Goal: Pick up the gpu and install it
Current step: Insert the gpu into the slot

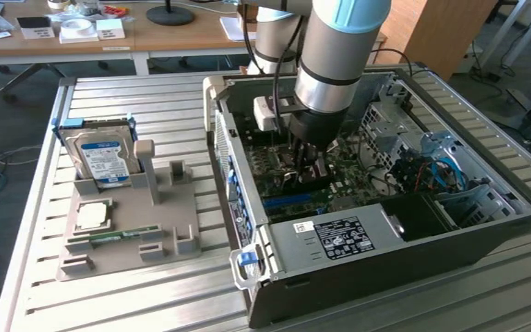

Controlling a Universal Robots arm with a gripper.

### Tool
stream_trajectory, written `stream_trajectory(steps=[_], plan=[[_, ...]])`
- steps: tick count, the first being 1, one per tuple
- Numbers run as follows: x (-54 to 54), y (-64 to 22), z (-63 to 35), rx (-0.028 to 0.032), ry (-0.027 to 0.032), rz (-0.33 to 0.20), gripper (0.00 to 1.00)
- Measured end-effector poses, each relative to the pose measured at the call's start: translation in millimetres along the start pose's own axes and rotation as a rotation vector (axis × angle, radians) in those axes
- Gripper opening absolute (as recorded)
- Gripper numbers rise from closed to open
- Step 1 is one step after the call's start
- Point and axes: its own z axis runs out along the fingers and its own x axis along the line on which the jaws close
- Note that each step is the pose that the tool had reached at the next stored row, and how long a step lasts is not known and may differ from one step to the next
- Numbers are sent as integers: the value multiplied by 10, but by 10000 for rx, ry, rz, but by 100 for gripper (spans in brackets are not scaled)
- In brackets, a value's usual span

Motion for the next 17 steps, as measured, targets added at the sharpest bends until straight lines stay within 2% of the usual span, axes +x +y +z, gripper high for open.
stream_trajectory(steps=[17], plan=[[0, 0, 0, 0, 0, 0, 27]])
